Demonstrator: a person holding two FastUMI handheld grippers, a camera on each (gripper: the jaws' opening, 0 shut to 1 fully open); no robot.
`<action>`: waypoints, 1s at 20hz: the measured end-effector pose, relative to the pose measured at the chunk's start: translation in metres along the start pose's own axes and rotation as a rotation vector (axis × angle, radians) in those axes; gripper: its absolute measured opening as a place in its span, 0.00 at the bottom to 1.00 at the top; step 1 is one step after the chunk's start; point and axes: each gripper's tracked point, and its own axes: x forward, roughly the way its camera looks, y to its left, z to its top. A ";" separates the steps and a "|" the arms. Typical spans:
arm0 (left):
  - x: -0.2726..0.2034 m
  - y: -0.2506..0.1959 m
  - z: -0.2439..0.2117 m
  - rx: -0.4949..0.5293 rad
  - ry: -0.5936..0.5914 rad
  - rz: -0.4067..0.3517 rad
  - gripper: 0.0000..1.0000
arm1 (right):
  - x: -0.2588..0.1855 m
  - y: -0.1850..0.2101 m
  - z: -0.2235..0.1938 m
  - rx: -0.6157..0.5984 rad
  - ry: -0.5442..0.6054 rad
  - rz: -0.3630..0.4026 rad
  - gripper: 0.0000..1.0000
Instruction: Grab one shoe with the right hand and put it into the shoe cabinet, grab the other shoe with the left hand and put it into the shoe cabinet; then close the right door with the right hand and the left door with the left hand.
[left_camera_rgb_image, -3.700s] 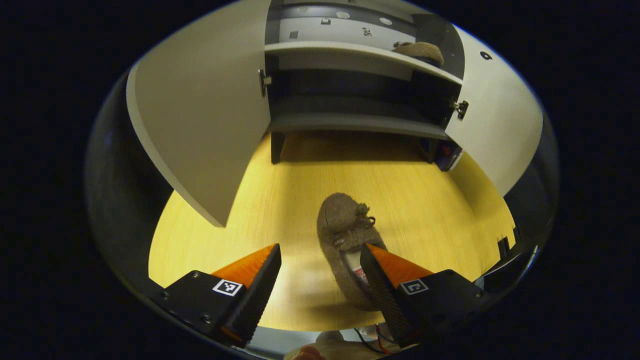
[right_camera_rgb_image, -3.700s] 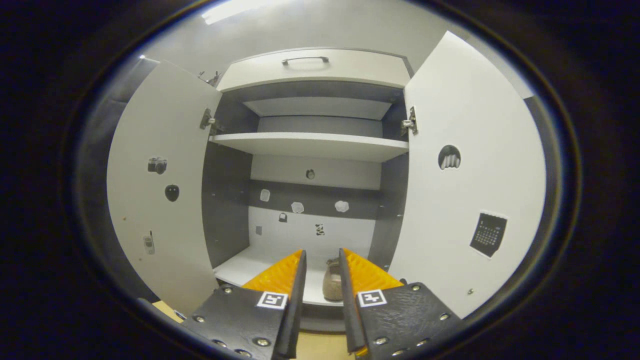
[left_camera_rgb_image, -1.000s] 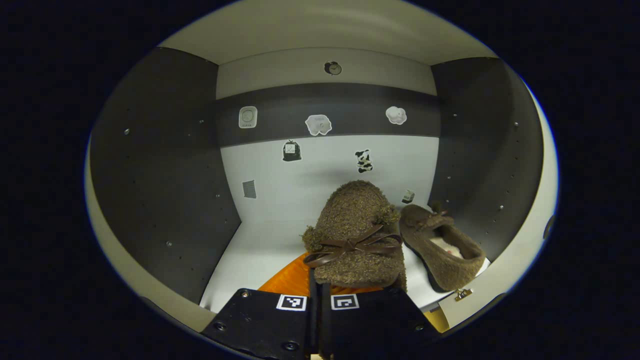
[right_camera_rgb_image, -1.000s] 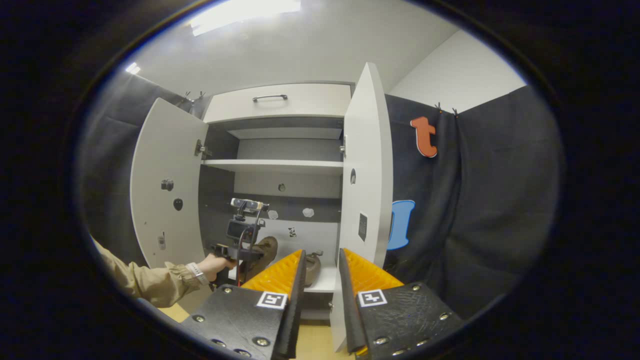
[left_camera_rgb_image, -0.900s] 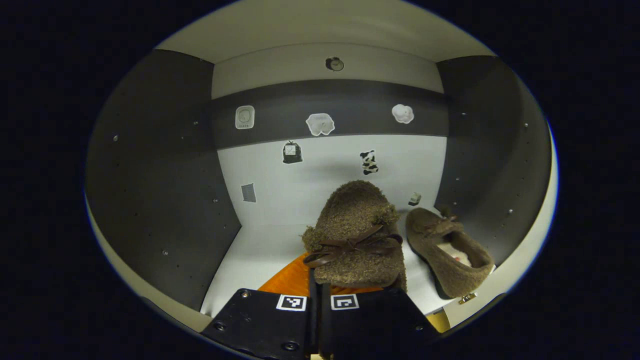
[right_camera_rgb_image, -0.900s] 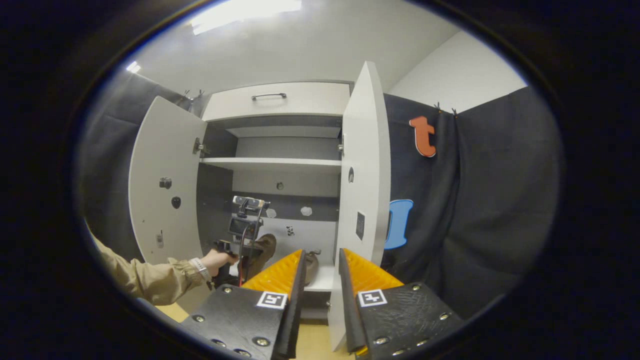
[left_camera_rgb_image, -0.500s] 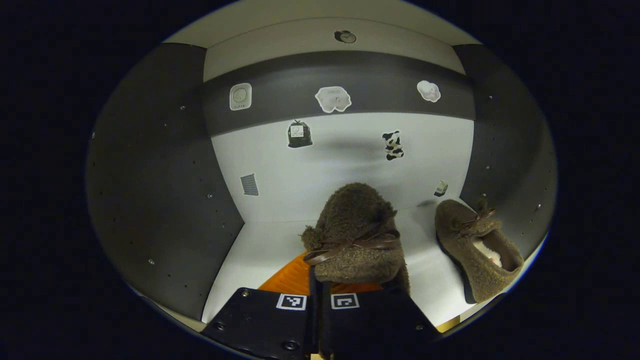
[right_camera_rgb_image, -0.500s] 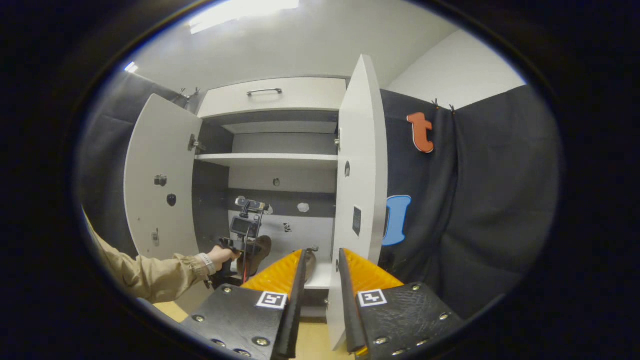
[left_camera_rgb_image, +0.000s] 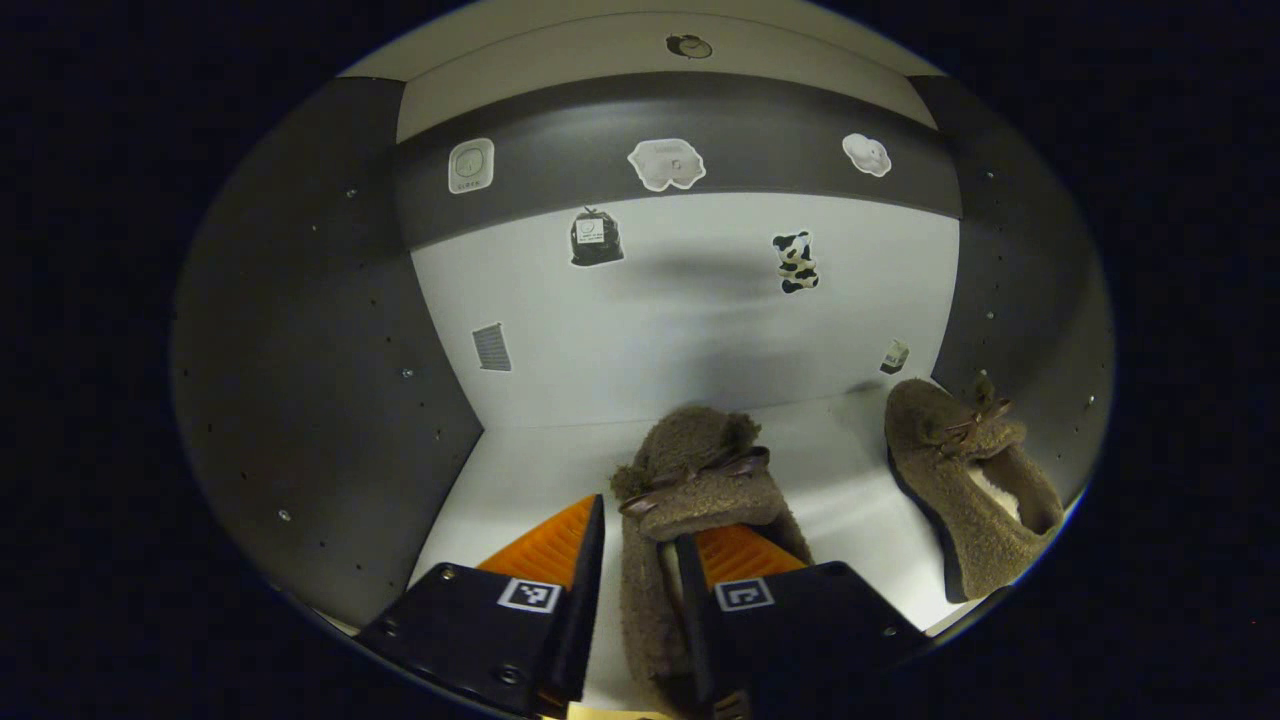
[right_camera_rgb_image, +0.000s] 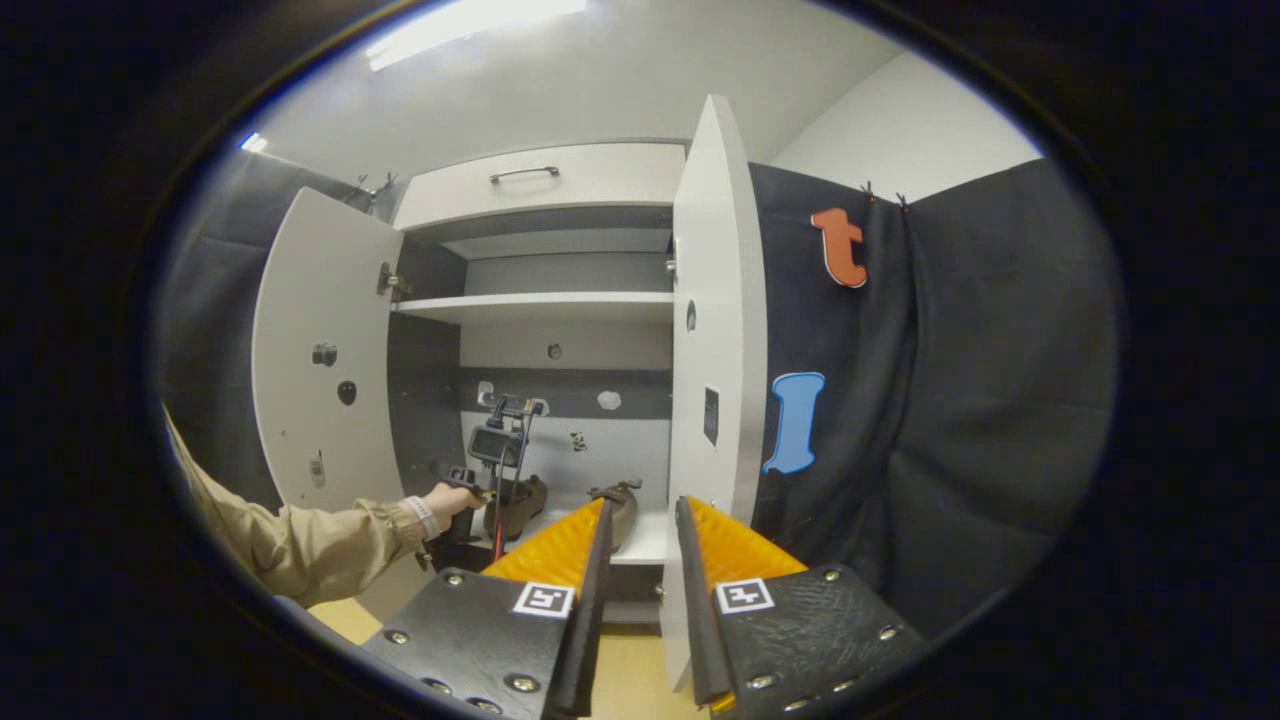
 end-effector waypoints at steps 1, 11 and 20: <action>-0.005 0.000 0.002 -0.005 -0.007 -0.008 0.49 | -0.001 0.000 -0.001 0.005 -0.001 0.003 0.37; -0.130 0.000 0.032 -0.025 -0.208 -0.076 0.62 | -0.008 0.001 0.002 0.020 -0.015 0.073 0.37; -0.269 0.000 0.017 -0.055 -0.364 -0.129 0.62 | -0.004 -0.007 0.001 0.026 -0.029 0.148 0.37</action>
